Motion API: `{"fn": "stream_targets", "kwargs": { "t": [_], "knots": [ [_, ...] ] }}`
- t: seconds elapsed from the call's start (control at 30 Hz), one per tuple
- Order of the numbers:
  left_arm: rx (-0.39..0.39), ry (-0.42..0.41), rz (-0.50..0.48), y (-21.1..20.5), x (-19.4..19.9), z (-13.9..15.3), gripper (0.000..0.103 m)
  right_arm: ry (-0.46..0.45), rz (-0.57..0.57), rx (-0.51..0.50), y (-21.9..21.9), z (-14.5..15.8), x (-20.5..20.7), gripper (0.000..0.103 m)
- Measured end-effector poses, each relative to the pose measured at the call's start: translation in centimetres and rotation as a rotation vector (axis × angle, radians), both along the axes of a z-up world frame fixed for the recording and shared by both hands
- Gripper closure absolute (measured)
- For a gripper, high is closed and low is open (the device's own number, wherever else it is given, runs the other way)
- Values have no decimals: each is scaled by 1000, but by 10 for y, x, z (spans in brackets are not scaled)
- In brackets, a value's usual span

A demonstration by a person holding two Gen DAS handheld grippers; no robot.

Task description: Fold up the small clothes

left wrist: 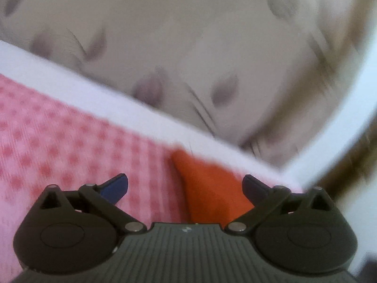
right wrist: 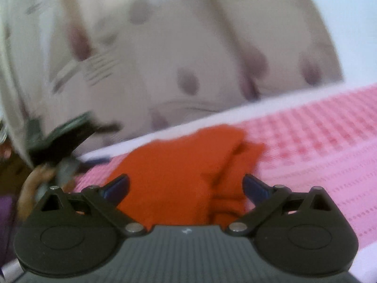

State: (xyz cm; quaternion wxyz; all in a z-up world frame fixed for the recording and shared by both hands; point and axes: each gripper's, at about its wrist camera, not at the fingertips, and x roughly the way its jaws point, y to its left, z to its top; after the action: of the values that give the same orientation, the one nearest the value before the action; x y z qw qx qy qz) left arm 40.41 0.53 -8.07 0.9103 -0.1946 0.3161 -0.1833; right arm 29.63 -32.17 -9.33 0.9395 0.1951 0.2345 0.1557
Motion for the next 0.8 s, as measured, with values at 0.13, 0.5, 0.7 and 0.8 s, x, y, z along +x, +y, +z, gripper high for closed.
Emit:
{"fn": "stream_targets", "kwargs": {
  "t": [0.13, 0.5, 0.7, 0.8],
  "knots": [
    [-25, 80, -122, -6, -16, -24, 2, 69, 25, -2, -10, -2, 13, 0],
    [-55, -42, -157, -17, -36, -34, 0, -39, 85, -37, 2, 15, 25, 2],
    [-60, -57, -132, -14, -36, -35, 0, 150, 122, 43, 7, -13, 72, 55],
    [-89, -60, -112, -9, -35, -35, 0, 136, 120, 50, 10, -14, 71, 68]
  ]
}}
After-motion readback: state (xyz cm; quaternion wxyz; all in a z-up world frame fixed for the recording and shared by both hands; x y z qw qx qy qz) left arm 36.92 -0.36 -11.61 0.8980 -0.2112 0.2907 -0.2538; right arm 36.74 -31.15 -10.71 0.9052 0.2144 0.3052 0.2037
